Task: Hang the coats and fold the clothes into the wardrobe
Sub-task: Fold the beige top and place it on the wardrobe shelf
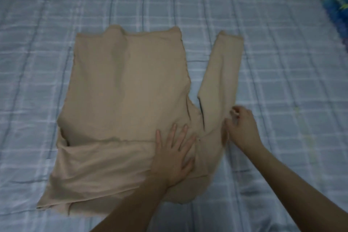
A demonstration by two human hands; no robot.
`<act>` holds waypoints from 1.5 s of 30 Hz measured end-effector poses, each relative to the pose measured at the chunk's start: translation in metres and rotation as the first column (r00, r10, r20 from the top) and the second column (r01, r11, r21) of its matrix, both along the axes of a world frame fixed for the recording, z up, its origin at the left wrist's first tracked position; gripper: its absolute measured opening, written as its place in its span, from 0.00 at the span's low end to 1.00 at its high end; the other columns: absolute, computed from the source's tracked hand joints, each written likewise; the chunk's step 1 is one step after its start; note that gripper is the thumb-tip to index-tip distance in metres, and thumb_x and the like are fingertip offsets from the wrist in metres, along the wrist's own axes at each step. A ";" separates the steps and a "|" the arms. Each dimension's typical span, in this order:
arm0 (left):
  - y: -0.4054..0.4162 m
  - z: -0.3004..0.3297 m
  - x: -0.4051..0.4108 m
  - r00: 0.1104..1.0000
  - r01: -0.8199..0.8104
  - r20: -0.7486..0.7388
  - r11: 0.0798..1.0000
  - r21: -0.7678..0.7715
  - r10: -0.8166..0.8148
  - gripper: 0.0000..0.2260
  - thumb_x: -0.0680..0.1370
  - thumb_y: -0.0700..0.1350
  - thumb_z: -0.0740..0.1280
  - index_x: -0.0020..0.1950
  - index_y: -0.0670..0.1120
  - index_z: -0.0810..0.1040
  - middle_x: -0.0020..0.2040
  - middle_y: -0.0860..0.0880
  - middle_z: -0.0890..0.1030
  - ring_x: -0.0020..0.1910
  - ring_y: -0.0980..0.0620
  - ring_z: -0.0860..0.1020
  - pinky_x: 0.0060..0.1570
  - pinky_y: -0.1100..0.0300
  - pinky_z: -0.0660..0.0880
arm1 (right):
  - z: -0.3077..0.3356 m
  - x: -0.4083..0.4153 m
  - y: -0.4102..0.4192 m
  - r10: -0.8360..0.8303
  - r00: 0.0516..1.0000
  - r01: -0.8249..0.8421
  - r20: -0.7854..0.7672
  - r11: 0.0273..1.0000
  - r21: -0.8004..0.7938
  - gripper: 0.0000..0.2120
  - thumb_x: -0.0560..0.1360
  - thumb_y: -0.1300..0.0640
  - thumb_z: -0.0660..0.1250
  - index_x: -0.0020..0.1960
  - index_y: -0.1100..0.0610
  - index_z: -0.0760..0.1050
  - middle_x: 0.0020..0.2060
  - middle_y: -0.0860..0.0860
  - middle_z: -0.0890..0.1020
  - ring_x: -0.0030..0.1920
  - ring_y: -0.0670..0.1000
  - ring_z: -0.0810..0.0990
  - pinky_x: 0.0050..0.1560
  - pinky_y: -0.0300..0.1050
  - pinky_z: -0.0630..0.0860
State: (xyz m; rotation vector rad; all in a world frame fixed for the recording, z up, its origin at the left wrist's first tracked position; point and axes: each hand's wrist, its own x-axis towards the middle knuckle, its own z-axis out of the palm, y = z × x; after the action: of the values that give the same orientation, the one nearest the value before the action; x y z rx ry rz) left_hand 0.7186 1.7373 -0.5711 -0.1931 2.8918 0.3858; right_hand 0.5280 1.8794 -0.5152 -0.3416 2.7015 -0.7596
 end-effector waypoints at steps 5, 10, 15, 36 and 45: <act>0.001 -0.005 -0.002 1.000 -0.020 -0.002 0.999 -0.027 0.019 0.34 0.74 0.61 0.60 0.78 0.53 0.60 0.80 0.47 0.55 0.78 0.39 0.53 0.66 0.27 0.53 | -0.004 -0.086 -0.065 -0.435 0.871 0.455 0.230 0.890 -0.040 0.48 0.69 0.33 0.68 0.75 0.62 0.57 0.70 0.63 0.68 0.68 0.62 0.69 0.67 0.54 0.68; 0.000 -0.005 -0.003 1.000 -0.016 0.005 0.999 -0.027 0.017 0.33 0.74 0.60 0.60 0.79 0.53 0.60 0.80 0.48 0.55 0.78 0.40 0.53 0.67 0.28 0.53 | 0.001 -0.115 -0.101 -0.378 0.881 0.431 0.284 0.889 -0.152 0.25 0.71 0.47 0.73 0.59 0.63 0.72 0.50 0.54 0.78 0.51 0.54 0.78 0.45 0.41 0.72; 0.001 -0.004 -0.004 1.000 0.025 -0.001 0.997 -0.078 -0.025 0.35 0.73 0.60 0.61 0.79 0.53 0.57 0.79 0.45 0.56 0.77 0.36 0.55 0.65 0.25 0.53 | 0.010 -0.128 -0.055 -0.105 0.688 0.565 0.718 0.698 -0.440 0.07 0.77 0.64 0.60 0.44 0.58 0.76 0.19 0.46 0.62 0.19 0.45 0.62 0.23 0.38 0.60; 0.002 -0.006 -0.003 1.000 0.026 0.015 0.996 -0.079 -0.025 0.36 0.74 0.60 0.58 0.80 0.52 0.55 0.80 0.46 0.54 0.78 0.38 0.52 0.66 0.26 0.53 | -0.011 -0.099 -0.063 -0.017 0.534 0.717 0.845 0.539 -0.442 0.08 0.76 0.56 0.64 0.51 0.59 0.78 0.32 0.52 0.81 0.31 0.48 0.80 0.28 0.36 0.75; 0.003 0.001 -0.002 1.000 0.012 0.026 0.997 -0.073 -0.010 0.32 0.77 0.61 0.56 0.79 0.56 0.52 0.80 0.47 0.52 0.78 0.39 0.51 0.67 0.26 0.52 | 0.026 -0.104 0.154 -0.273 0.481 0.877 0.833 0.168 -0.451 0.16 0.76 0.62 0.63 0.63 0.57 0.76 0.43 0.48 0.85 0.49 0.48 0.83 0.41 0.41 0.81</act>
State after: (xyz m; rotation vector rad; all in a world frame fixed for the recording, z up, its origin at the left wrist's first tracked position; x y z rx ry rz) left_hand 0.7169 1.7399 -0.5700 -0.1928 2.8824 0.2732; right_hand 0.4240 2.0339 -0.4894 0.8416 1.4641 -2.0845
